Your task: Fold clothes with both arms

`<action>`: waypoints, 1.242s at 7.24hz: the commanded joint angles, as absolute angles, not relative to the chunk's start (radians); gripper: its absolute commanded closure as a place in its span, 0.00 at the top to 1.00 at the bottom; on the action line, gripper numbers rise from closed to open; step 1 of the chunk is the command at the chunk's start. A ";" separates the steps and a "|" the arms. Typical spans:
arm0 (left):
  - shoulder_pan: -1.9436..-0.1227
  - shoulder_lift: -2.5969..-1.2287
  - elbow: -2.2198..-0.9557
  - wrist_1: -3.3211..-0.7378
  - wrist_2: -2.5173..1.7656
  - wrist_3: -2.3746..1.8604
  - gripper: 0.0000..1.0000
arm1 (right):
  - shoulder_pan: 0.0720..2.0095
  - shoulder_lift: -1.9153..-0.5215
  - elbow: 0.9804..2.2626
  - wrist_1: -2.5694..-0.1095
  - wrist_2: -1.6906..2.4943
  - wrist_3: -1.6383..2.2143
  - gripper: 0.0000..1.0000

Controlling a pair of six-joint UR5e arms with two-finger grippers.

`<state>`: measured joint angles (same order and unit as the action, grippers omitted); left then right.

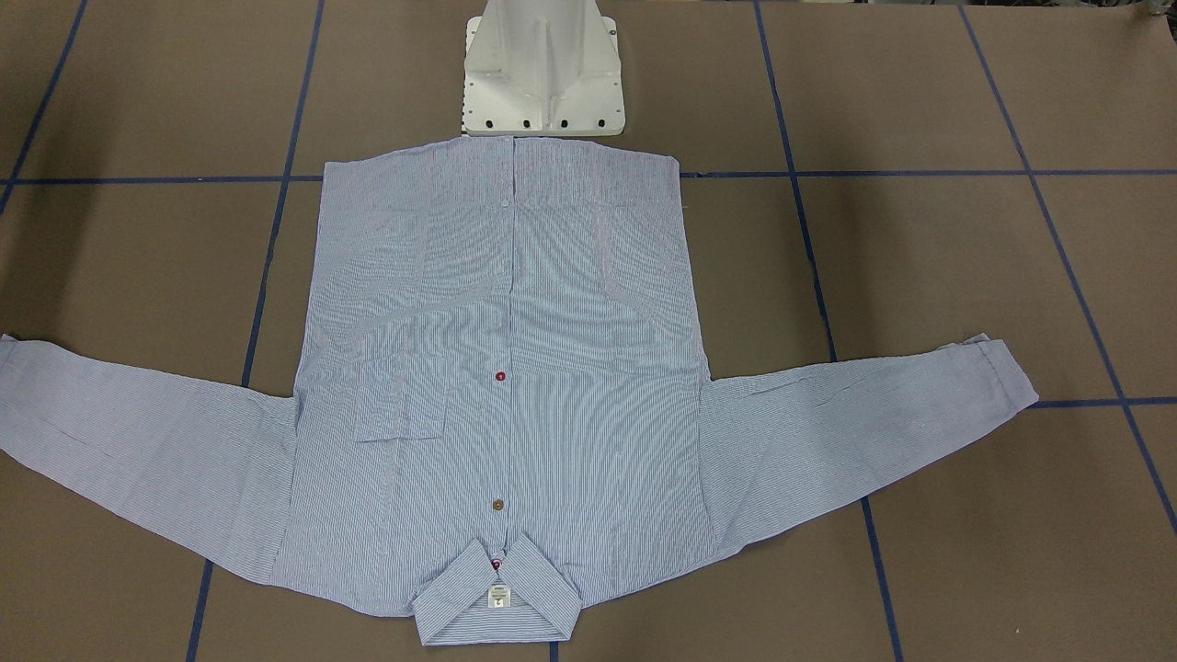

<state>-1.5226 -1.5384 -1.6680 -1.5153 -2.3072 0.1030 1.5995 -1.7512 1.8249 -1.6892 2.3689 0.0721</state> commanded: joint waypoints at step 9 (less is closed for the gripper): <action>-1.514 -1.658 -1.700 -1.697 -2.315 -0.012 0.99 | 1.390 -1.608 1.427 -0.955 2.402 0.271 1.00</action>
